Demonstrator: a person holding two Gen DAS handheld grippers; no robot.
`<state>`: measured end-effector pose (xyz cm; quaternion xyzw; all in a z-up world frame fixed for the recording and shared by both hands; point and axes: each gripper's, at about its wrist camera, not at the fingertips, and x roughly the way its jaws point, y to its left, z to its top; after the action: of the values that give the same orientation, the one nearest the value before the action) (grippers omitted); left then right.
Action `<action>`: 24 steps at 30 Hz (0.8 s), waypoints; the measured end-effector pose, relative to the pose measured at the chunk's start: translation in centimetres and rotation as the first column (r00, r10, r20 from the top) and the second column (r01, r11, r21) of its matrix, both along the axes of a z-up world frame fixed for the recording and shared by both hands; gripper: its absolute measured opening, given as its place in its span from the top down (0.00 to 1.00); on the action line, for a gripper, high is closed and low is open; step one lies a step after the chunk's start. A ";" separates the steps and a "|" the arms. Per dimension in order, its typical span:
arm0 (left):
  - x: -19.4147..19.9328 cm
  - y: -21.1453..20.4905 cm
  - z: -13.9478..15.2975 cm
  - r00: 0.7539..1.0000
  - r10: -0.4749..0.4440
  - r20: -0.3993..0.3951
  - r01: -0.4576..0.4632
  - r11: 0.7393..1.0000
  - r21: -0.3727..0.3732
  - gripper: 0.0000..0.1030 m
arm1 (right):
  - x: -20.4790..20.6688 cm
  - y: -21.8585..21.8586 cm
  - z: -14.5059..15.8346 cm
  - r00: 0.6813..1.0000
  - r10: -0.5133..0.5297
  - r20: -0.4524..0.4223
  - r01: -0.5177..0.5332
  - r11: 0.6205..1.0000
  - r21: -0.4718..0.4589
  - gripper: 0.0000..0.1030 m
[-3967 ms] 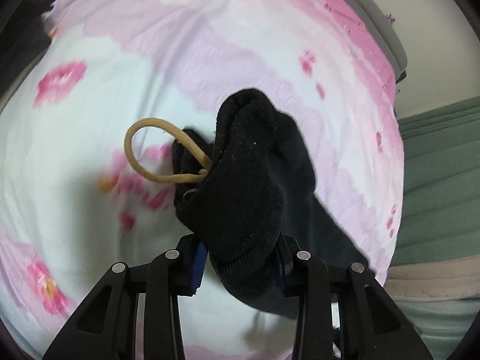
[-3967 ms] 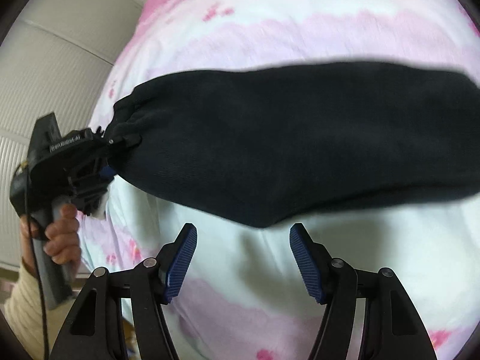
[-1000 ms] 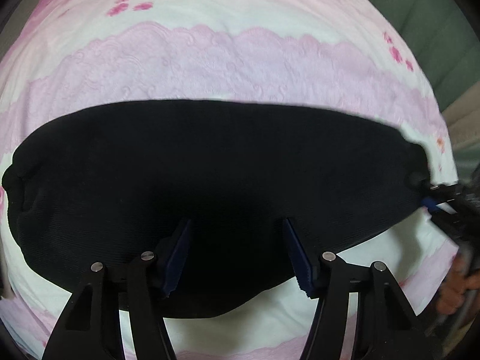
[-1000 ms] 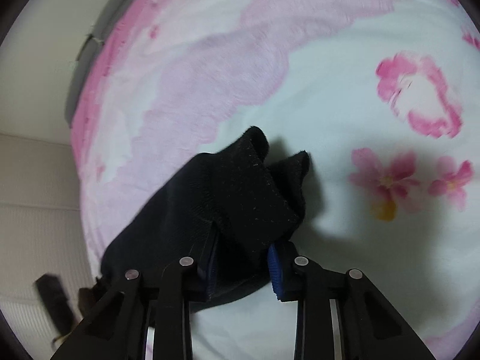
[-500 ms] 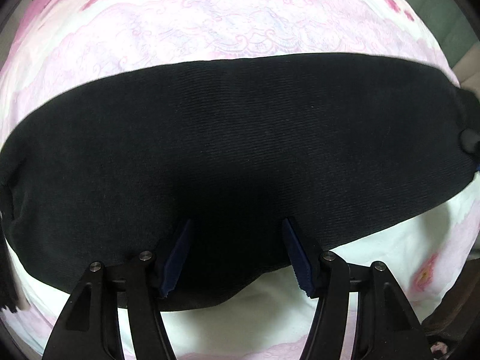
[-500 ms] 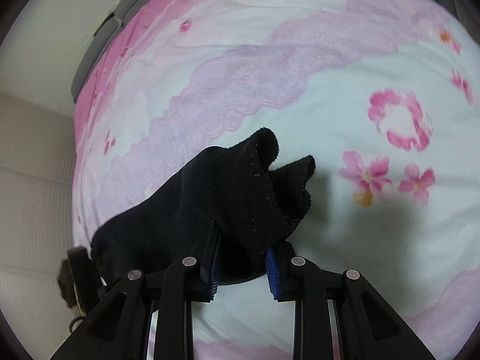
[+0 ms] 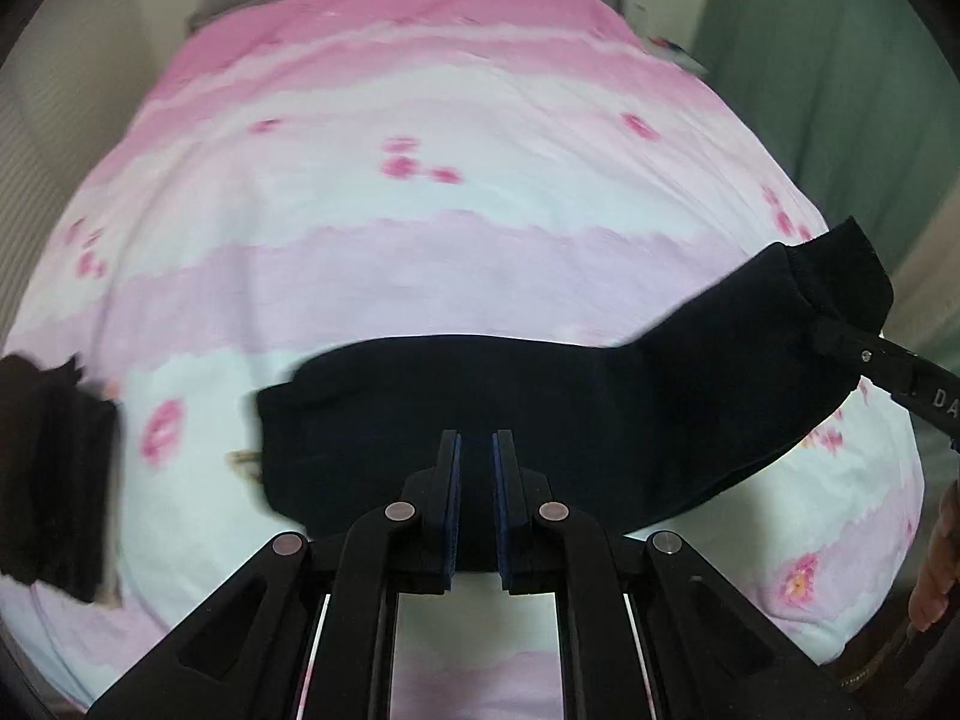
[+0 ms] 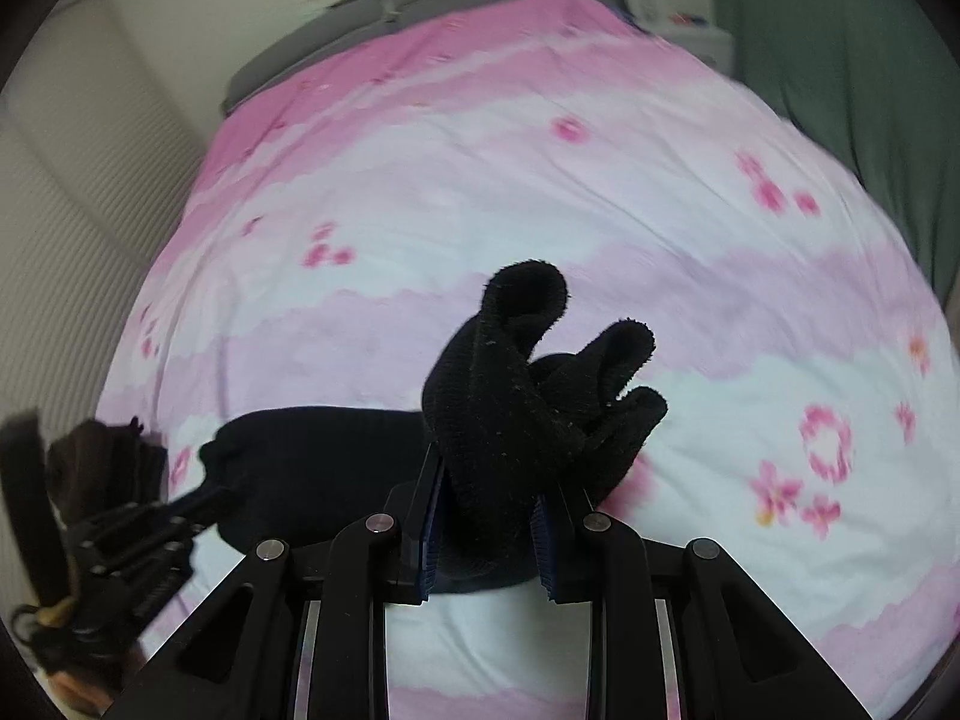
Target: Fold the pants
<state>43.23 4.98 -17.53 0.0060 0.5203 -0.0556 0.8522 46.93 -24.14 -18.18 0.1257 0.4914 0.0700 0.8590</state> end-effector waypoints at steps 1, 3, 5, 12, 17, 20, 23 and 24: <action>-0.4 1.4 0.2 1.000 0.029 0.003 -0.029 1.000 0.002 0.89 | 0.3 1.6 0.4 1.000 0.026 0.017 -0.025 1.000 -0.013 0.74; -0.2 3.1 0.5 0.996 0.085 0.000 -0.085 0.996 -0.020 0.89 | 0.8 4.5 1.1 0.997 0.067 0.037 -0.066 0.997 -0.040 0.74; -1.0 6.8 0.4 0.990 0.139 -0.016 -0.140 0.989 -0.043 0.89 | 1.4 8.4 1.5 0.990 0.128 0.060 -0.124 0.990 -0.074 0.74; -2.9 12.5 -1.0 0.969 0.243 -0.042 -0.246 0.967 -0.069 0.89 | 2.9 20.5 -0.8 0.947 0.319 0.025 -0.310 0.934 -0.179 0.78; -3.8 15.4 -1.8 0.959 0.276 -0.059 -0.280 0.958 -0.063 0.89 | 3.1 27.7 -5.1 0.894 0.442 -0.076 -0.448 0.871 -0.200 0.85; -4.1 16.6 -2.2 0.953 0.296 -0.069 -0.299 0.953 -0.048 0.89 | 2.8 30.0 -7.7 0.859 0.497 -0.126 -0.512 0.845 -0.152 0.92; -4.2 17.4 -2.4 0.942 0.326 -0.084 -0.330 0.944 -0.032 0.85 | 2.1 31.7 -9.4 0.805 0.567 -0.175 -0.587 0.805 -0.088 0.92; -4.1 17.6 -2.4 0.940 0.330 -0.086 -0.334 0.942 -0.030 0.77 | 1.8 32.1 -9.8 0.784 0.590 -0.193 -0.608 0.793 -0.046 0.91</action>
<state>39.14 22.61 -19.88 -0.1026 0.5461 0.0772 0.8278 48.74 7.97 -28.02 -0.0768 0.5795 0.3021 0.7530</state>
